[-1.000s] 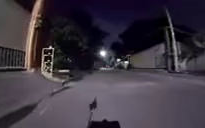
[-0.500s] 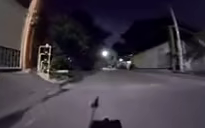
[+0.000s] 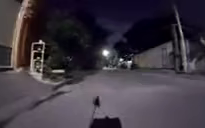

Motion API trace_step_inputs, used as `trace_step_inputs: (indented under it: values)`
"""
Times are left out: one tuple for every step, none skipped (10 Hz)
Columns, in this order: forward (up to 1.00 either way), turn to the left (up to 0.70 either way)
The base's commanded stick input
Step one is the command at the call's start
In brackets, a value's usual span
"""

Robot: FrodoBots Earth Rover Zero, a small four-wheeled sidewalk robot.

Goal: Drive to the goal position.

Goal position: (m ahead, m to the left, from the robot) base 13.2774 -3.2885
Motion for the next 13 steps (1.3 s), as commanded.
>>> trace_step_inputs:
  values:
    - [0.70, 0.00]
    - [0.70, 0.00]
    - [0.70, 0.00]
    - [0.70, 0.00]
    - [0.70, 0.00]
    - [0.70, 0.00]
    - [0.70, 0.00]
    - [0.70, 0.00]
    - [0.70, 0.00]
    - [0.70, 0.00]
    - [0.70, 0.00]
    - [0.70, 0.00]
    - [0.70, 0.00]
